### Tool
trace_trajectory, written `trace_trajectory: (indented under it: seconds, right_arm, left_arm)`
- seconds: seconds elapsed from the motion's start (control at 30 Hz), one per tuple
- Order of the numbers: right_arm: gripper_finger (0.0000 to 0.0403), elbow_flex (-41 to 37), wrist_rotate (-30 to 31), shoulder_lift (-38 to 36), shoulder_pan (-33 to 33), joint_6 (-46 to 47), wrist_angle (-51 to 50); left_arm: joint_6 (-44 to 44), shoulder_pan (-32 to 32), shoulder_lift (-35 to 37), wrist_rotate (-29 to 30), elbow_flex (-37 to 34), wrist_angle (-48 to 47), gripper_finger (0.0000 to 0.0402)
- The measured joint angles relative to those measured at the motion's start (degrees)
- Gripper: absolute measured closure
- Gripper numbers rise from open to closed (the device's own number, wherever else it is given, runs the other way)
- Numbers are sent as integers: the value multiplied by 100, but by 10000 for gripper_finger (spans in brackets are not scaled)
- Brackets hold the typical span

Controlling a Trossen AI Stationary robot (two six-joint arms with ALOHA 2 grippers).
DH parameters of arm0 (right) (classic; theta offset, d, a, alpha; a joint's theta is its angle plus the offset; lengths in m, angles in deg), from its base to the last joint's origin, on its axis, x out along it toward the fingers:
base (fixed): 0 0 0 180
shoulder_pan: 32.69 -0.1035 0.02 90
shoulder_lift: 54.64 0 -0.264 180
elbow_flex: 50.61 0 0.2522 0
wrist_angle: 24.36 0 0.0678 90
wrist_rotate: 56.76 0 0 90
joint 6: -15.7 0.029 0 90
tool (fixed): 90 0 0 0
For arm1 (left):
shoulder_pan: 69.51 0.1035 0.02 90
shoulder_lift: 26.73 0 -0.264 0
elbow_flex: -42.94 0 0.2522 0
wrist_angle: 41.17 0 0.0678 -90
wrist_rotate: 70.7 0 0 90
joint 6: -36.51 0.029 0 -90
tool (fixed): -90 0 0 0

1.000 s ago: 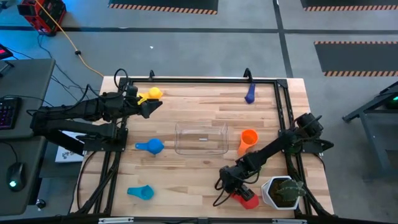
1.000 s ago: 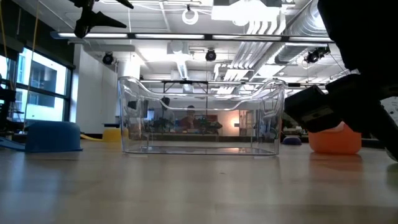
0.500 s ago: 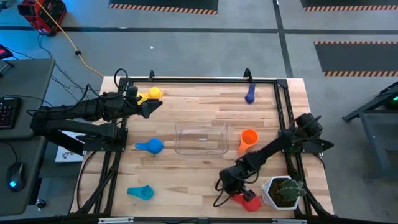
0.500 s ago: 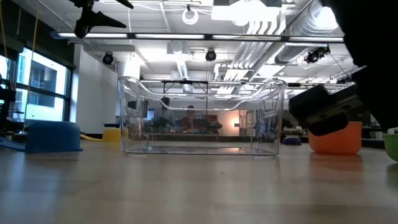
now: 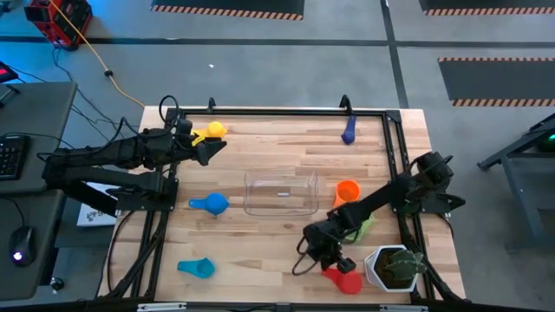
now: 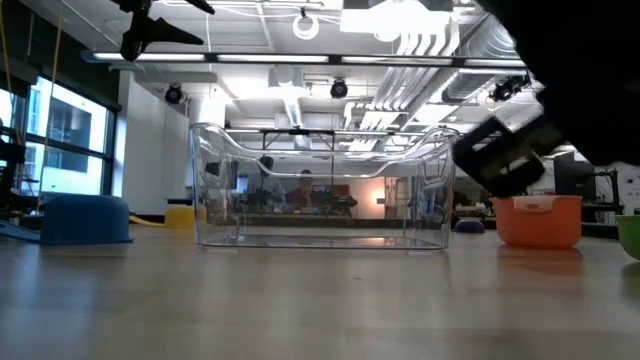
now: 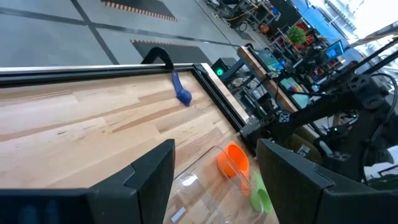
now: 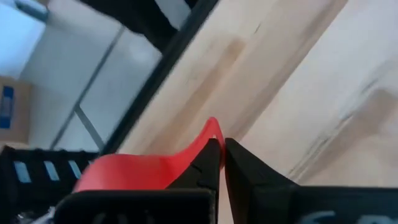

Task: Nest measuring cups in basket
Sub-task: Stack the red measuring cup on top of the orange measuring cup

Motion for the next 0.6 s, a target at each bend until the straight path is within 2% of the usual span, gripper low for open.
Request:
trace_trajectory:
  seconds: [0.4, 0.6]
  right_arm:
    - [403, 0, -795, -930, 985, 424, 73]
    - [403, 0, -1571, -1438, 1425, 1426, 1122]
  left_arm:
    - [0, 0, -2, 15, 0, 3, 183]
    - [0, 0, -2, 14, 0, 5, 183]
